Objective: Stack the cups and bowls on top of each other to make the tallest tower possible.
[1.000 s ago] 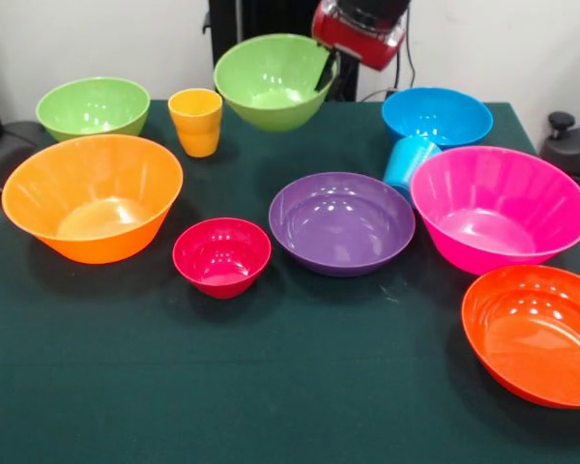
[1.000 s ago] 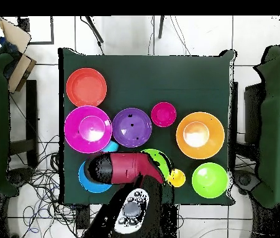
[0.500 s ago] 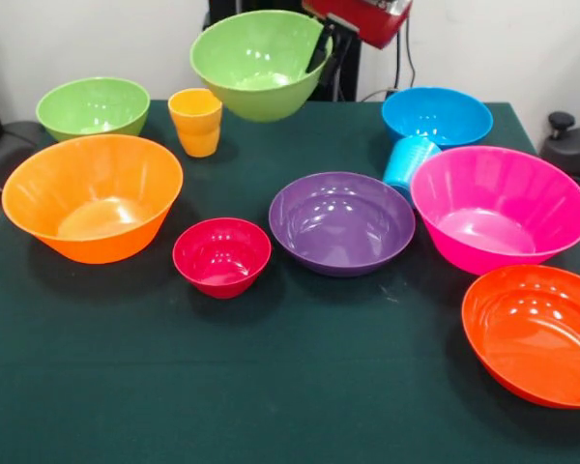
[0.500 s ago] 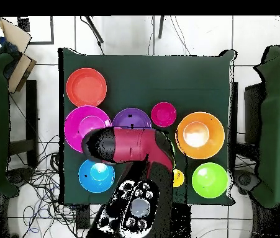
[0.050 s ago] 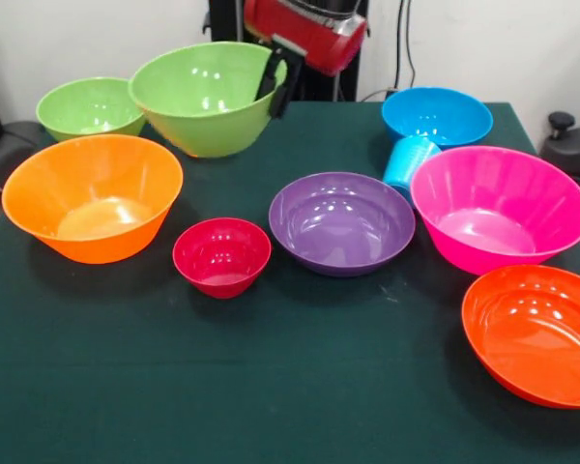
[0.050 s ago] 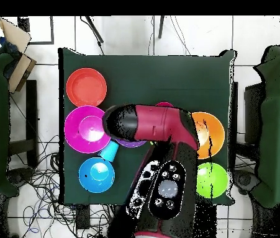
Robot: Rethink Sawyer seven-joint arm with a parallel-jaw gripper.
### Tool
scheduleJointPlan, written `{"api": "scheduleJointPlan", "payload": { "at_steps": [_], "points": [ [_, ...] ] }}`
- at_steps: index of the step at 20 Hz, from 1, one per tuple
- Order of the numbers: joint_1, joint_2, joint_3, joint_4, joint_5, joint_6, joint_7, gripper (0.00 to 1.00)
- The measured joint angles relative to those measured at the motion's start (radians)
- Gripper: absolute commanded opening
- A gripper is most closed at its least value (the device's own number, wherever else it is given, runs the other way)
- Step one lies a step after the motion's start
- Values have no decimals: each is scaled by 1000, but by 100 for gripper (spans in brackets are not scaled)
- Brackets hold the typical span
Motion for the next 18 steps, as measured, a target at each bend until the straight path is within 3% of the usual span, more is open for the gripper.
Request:
{"api": "scheduleJointPlan", "payload": {
  "at_steps": [7,10,18],
  "points": [
    [-67,66,50,-78,-1,-55,0,0],
    [-102,115,94,-106,-1,-122,0,0],
    [-113,203,163,-114,-4,-181,0,0]
  ]
}}
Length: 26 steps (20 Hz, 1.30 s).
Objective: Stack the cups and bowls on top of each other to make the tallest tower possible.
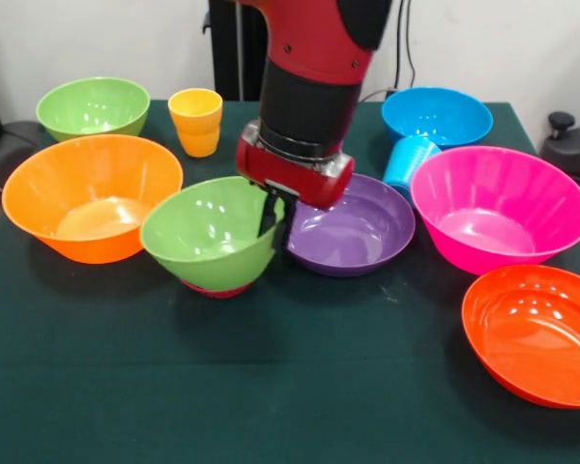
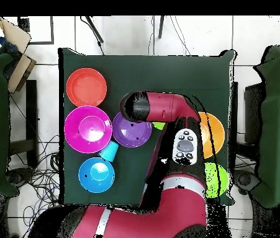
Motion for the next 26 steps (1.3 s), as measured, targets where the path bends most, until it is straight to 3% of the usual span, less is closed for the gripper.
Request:
{"api": "scheduleJointPlan", "payload": {
  "at_steps": [26],
  "points": [
    [-10,-14,56,-4,-3,73,0,0]
  ]
}}
